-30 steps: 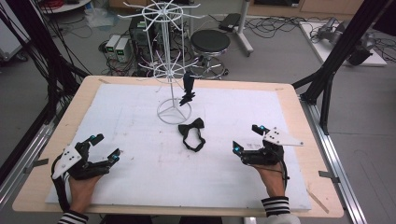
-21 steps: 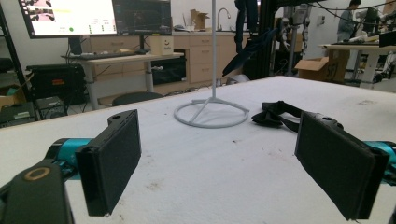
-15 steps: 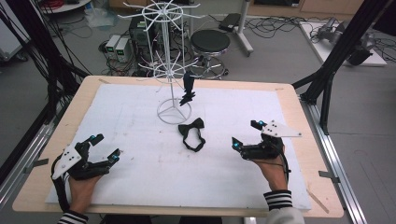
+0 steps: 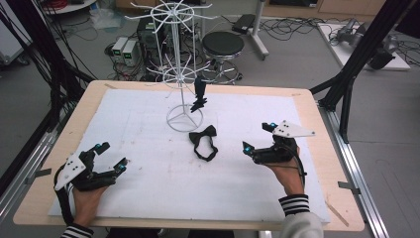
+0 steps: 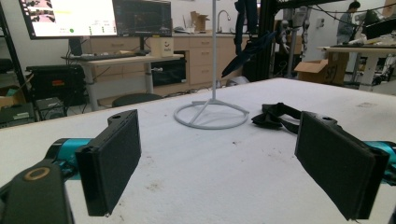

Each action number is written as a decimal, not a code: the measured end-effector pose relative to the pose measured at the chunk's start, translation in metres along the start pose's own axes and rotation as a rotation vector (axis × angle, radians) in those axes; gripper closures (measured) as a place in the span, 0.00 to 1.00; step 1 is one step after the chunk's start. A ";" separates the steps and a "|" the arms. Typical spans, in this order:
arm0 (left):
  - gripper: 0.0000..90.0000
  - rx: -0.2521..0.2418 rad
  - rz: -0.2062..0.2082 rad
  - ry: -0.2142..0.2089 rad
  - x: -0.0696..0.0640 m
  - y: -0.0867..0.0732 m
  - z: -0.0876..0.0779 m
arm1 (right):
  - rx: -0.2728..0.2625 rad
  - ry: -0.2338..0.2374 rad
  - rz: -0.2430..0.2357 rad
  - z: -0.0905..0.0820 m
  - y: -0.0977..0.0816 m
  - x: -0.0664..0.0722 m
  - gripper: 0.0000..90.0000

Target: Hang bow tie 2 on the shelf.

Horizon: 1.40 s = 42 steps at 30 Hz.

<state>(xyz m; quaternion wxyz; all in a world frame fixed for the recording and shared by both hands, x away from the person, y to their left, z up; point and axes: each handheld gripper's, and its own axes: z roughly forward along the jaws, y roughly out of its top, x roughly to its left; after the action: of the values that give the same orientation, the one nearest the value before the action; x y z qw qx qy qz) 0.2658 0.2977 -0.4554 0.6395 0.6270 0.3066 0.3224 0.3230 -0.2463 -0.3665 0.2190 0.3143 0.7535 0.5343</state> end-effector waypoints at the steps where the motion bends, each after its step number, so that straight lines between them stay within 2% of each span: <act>1: 0.17 0.000 0.000 0.000 0.000 0.000 0.000 | 0.010 0.001 -0.005 0.002 0.001 0.000 0.02; 20: 0.17 0.000 -0.005 0.002 0.000 0.000 0.000 | 0.140 0.104 -0.113 0.045 0.036 0.004 0.02; 25: 0.17 0.000 -0.004 0.002 0.000 0.000 0.000 | 0.189 0.121 -0.147 0.058 0.043 0.004 0.02; 29: 0.17 -0.002 -0.004 0.001 0.000 0.000 0.000 | 0.198 0.136 -0.162 0.067 0.050 0.002 0.02; 32: 0.17 -0.004 -0.004 0.001 0.000 0.000 0.000 | 0.219 0.146 -0.163 0.073 0.052 0.000 0.02; 42: 0.17 -0.005 -0.006 0.002 0.000 0.000 0.000 | 0.238 0.188 -0.172 0.089 0.045 -0.011 0.02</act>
<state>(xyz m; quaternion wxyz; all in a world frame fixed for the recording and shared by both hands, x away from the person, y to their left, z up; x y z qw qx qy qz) 0.2656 0.2977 -0.4556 0.6418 0.6241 0.3081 0.3220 0.4004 -0.1843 -0.3536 0.1538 0.2211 0.8528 0.4475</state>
